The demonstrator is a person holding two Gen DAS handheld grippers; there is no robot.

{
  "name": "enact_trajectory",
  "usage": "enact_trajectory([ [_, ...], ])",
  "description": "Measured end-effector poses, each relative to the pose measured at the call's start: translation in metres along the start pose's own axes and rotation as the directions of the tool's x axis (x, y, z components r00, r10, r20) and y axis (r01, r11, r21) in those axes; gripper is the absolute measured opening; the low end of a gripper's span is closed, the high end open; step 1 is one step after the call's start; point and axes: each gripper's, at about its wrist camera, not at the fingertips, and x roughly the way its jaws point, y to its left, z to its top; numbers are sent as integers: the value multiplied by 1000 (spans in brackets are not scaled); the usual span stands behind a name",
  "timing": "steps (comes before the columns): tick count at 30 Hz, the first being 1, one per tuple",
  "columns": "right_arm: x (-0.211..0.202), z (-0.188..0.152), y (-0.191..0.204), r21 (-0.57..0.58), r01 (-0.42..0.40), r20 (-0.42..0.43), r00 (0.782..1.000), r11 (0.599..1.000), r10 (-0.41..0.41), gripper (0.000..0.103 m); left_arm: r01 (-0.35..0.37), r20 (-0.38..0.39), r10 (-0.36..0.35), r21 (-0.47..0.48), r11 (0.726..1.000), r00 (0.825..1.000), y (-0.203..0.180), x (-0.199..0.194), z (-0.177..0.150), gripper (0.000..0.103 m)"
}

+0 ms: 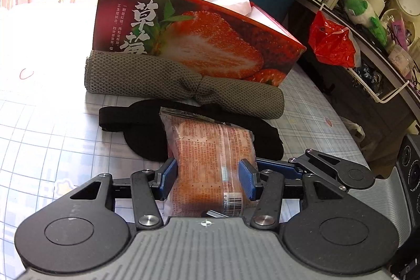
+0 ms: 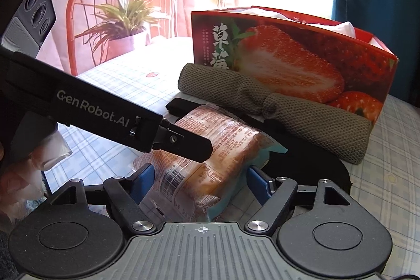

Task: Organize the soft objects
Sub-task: 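Close both grippers on the wrapped snack package, then lift the wrapped snack with both grippers and carry it over the box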

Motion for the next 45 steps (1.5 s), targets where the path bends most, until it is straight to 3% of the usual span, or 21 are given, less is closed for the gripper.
enact_trajectory([
  [17,1,-2,-3,18,-43,-23,999,999,44,62,9,7,-9,-24,1000,1000,9,-5,-2,51],
  [18,1,-2,-3,17,-44,-24,999,999,45,62,9,8,-9,-28,1000,1000,10,-6,-2,48],
  [20,1,-2,-4,20,-44,-29,999,999,44,62,7,15,-7,-52,999,1000,17,-9,-1,34],
  [22,1,-3,-6,33,-47,-27,998,998,48,62,26,13,-25,-85,996,1000,23,-9,-1,31],
  [27,0,-3,-5,26,-43,-33,998,999,44,60,24,13,-23,-93,995,1000,23,-8,-2,32],
  [32,-5,-3,-4,23,-45,-39,998,999,46,58,24,6,-23,-118,993,1000,28,-5,-3,41],
  [39,-6,-1,-9,65,-61,-24,998,996,62,55,56,8,-56,-110,992,998,26,-4,-3,37],
  [45,-18,16,-14,55,-55,34,998,997,54,55,88,65,-82,-96,992,995,22,-17,16,37],
])
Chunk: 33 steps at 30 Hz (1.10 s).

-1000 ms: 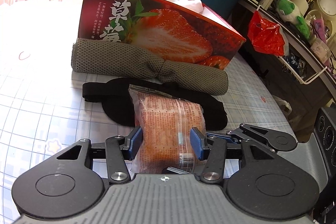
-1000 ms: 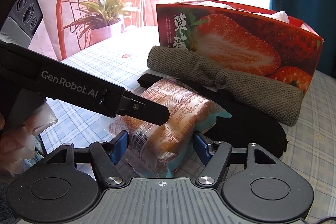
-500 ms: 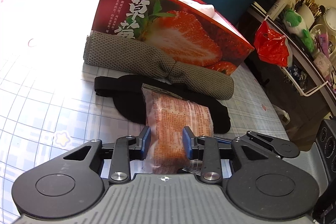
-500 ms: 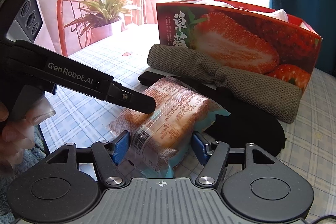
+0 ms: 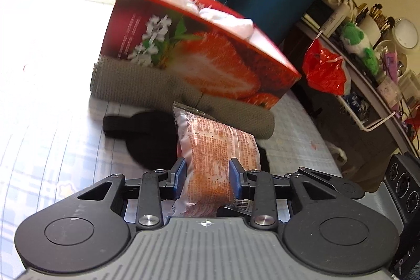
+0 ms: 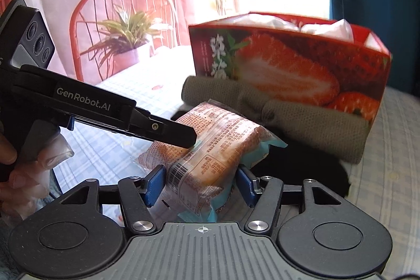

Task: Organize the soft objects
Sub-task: 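Lift the wrapped snack with both grippers and carry it over the box, then lower the snack into the red box and open both grippers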

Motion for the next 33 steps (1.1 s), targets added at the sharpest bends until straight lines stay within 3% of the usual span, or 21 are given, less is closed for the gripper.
enact_trajectory([
  [10,-23,85,-30,-117,38,75,997,992,-30,55,35,98,-40,57,998,994,-37,-3,83,37],
  [20,-13,157,-108,-89,93,81,993,992,-86,55,85,72,-91,82,993,993,-59,60,169,37],
  [25,11,166,-145,-52,80,39,996,995,-78,55,65,22,-67,77,995,998,-59,95,184,37],
  [33,39,161,-168,-42,57,-12,998,997,-58,54,30,-33,-28,56,998,999,-53,129,191,37],
])
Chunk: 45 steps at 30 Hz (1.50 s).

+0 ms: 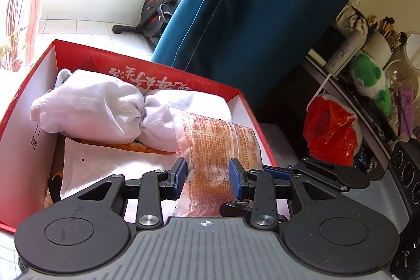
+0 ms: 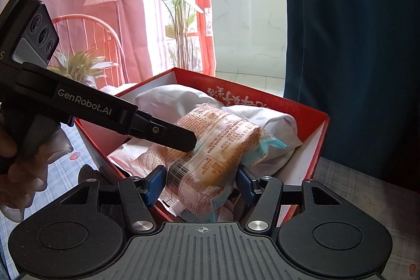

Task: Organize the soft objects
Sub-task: 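Lower the snack into the red box and open both grippers, then reach both grippers to the grey-green rolled towel and close on its ends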

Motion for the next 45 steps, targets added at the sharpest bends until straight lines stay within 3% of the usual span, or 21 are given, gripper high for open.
enact_trajectory([
  [5,9,-5,-8,26,2,-27,1000,1000,-2,55,-23,-23,24,41,999,999,3,9,-2,37],
  [11,-4,-2,-12,16,75,-10,997,997,-75,55,-57,-56,65,132,990,996,-6,15,-12,31],
  [18,-25,-6,-13,-7,133,2,991,991,-133,55,-120,37,115,227,967,993,-13,-13,-14,33],
  [21,-33,-10,-8,-10,145,8,989,989,-145,55,-158,76,142,273,949,987,-16,-27,-17,36],
  [29,-50,-26,12,15,171,42,984,985,-172,55,-231,153,190,327,916,970,-15,-69,-30,60],
  [36,-63,-43,33,17,159,73,984,987,-160,55,-278,198,224,316,907,954,-6,-101,-51,62],
  [45,-70,-62,56,13,144,87,986,990,-144,55,-304,204,250,305,903,947,9,-121,-82,62],
])
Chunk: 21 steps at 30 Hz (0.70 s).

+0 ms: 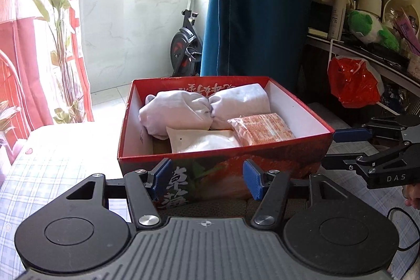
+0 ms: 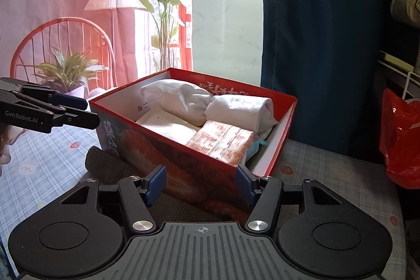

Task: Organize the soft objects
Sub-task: 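Reach both grippers to the grey-green rolled towel and close on its ends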

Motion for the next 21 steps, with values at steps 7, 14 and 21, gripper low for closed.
enact_trajectory([
  [7,5,-19,8,5,-7,-29,1000,1000,7,55,-15,-24,15,-38,999,1000,17,1,-22,63],
  [14,16,-44,12,27,-6,-78,997,1000,8,55,-29,-76,24,-71,997,997,32,8,-46,64],
  [21,23,-66,6,54,6,-117,993,999,0,55,-43,-112,31,-113,993,993,48,15,-61,66],
])
